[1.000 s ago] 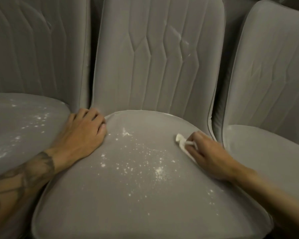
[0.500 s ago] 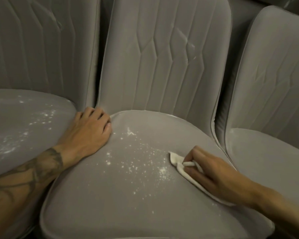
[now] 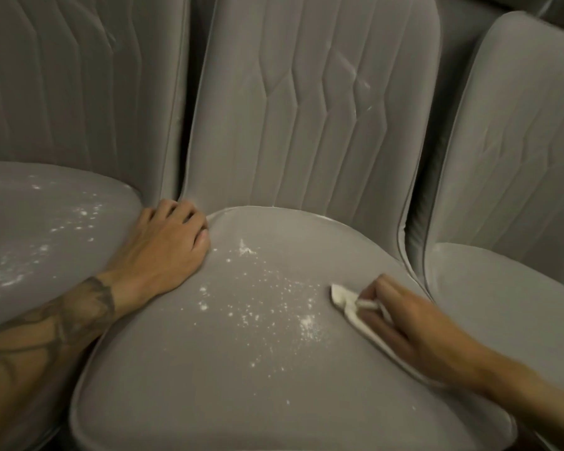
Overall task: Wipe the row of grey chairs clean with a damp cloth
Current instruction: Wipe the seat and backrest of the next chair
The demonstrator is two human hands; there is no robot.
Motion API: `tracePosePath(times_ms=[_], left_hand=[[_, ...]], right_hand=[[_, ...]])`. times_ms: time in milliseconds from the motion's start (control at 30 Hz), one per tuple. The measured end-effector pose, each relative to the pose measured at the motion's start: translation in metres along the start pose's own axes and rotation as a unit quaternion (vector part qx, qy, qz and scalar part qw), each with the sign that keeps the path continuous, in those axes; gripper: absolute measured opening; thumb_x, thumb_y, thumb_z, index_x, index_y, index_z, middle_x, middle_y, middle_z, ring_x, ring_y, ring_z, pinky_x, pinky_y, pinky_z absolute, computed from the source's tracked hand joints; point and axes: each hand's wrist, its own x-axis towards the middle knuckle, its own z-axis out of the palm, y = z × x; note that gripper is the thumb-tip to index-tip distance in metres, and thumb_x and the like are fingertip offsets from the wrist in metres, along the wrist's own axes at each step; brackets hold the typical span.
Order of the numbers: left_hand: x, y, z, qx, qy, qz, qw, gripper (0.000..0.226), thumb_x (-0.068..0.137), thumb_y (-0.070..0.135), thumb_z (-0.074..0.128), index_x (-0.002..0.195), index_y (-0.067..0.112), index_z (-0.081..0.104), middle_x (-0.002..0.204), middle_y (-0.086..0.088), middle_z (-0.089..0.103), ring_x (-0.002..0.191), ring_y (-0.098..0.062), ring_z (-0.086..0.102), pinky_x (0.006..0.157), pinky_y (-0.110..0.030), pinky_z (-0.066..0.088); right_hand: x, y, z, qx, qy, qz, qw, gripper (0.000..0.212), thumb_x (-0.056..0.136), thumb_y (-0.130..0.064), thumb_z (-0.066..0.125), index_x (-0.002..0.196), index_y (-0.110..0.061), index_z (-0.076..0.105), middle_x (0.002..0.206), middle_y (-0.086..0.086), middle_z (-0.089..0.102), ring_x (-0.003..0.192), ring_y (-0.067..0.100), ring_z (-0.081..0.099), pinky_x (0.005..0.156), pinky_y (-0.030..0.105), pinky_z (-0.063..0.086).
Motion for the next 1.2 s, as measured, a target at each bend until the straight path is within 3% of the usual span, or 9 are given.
tracePosePath(times_ms=[133, 300, 367, 467, 567, 667, 767, 967, 1200], left_hand=[[0.000, 0.001, -0.003, -0.004, -0.012, 0.000, 1.000, 0.037, 0.099, 0.041, 0.028, 0.104, 0.023, 0.060, 0.113, 0.001, 0.055, 0.103, -0.024, 0.047, 0.087, -0.043, 0.038], [0.000, 0.003, -0.004, -0.007, -0.006, -0.001, 1.000, 0.037, 0.099, 0.041, 0.027, 0.103, 0.023, 0.060, 0.112, 0.001, 0.055, 0.101, -0.024, 0.048, 0.087, -0.043, 0.038], [-0.001, 0.003, -0.003, -0.003, -0.006, -0.003, 1.000, 0.037, 0.099, 0.041, 0.028, 0.103, 0.023, 0.060, 0.112, 0.000, 0.055, 0.101, -0.025, 0.048, 0.086, -0.043, 0.038], [-0.001, 0.003, -0.004, 0.006, -0.001, -0.002, 1.000, 0.036, 0.099, 0.040, 0.029, 0.103, 0.022, 0.060, 0.111, -0.001, 0.055, 0.100, -0.026, 0.048, 0.085, -0.045, 0.039], [-0.001, 0.003, -0.003, 0.008, 0.002, -0.001, 1.000, 0.036, 0.099, 0.039, 0.029, 0.103, 0.022, 0.061, 0.111, -0.001, 0.055, 0.100, -0.025, 0.047, 0.085, -0.044, 0.039], [0.000, 0.002, -0.001, 0.001, 0.008, 0.003, 1.000, 0.036, 0.100, 0.040, 0.029, 0.103, 0.023, 0.060, 0.111, 0.001, 0.055, 0.100, -0.023, 0.046, 0.084, -0.042, 0.038], [0.000, 0.001, 0.001, 0.006, 0.011, 0.003, 1.000, 0.035, 0.100, 0.040, 0.029, 0.103, 0.024, 0.059, 0.111, 0.001, 0.054, 0.100, -0.023, 0.046, 0.083, -0.042, 0.037], [-0.001, 0.003, 0.000, 0.007, 0.012, 0.000, 1.000, 0.033, 0.100, 0.040, 0.030, 0.104, 0.024, 0.059, 0.113, 0.002, 0.054, 0.102, -0.022, 0.046, 0.085, -0.041, 0.037], [-0.001, 0.002, 0.000, 0.017, 0.024, 0.009, 1.000, 0.031, 0.100, 0.037, 0.033, 0.103, 0.022, 0.060, 0.111, 0.000, 0.055, 0.100, -0.024, 0.046, 0.082, -0.041, 0.036]], right_hand=[[0.047, 0.023, 0.002, -0.053, 0.028, 0.177, 0.982, 0.023, 0.103, -0.042, 0.046, 0.100, -0.020, 0.052, 0.104, 0.000, 0.055, 0.089, 0.019, 0.056, 0.082, 0.038, 0.046], [0.035, -0.020, 0.028, 0.010, 0.023, 0.008, 1.000, 0.021, 0.103, -0.053, 0.039, 0.095, -0.033, 0.042, 0.092, -0.015, 0.047, 0.077, 0.005, 0.049, 0.068, 0.017, 0.038], [0.042, -0.005, 0.022, 0.005, 0.007, 0.006, 1.000, 0.021, 0.103, -0.053, 0.041, 0.094, -0.034, 0.042, 0.092, -0.014, 0.047, 0.077, 0.007, 0.050, 0.068, 0.018, 0.037], [0.077, 0.038, 0.012, -0.048, 0.018, 0.141, 0.989, 0.021, 0.105, -0.040, 0.045, 0.097, -0.021, 0.048, 0.101, 0.000, 0.054, 0.087, 0.022, 0.055, 0.078, 0.036, 0.043], [0.112, 0.046, 0.019, -0.049, 0.020, 0.255, 0.966, 0.026, 0.105, -0.034, 0.045, 0.107, -0.009, 0.052, 0.113, 0.013, 0.057, 0.099, 0.032, 0.057, 0.083, 0.037, 0.044], [0.110, 0.008, 0.039, -0.008, 0.027, 0.124, 0.992, 0.022, 0.104, -0.040, 0.046, 0.101, -0.019, 0.050, 0.098, 0.000, 0.055, 0.082, 0.014, 0.053, 0.067, 0.028, 0.031], [0.093, -0.012, 0.037, 0.041, -0.003, 0.001, 0.999, 0.020, 0.102, -0.052, 0.045, 0.097, -0.033, 0.044, 0.091, -0.013, 0.051, 0.078, 0.005, 0.050, 0.068, 0.018, 0.037], [0.151, 0.037, 0.029, -0.044, 0.001, 0.204, 0.978, 0.029, 0.106, -0.033, 0.045, 0.114, -0.007, 0.052, 0.118, 0.016, 0.056, 0.105, 0.034, 0.056, 0.086, 0.037, 0.041], [0.122, -0.019, 0.051, 0.039, 0.001, -0.048, 0.998, 0.023, 0.101, -0.057, 0.042, 0.099, -0.034, 0.044, 0.094, -0.014, 0.050, 0.079, 0.003, 0.049, 0.068, 0.015, 0.037]])
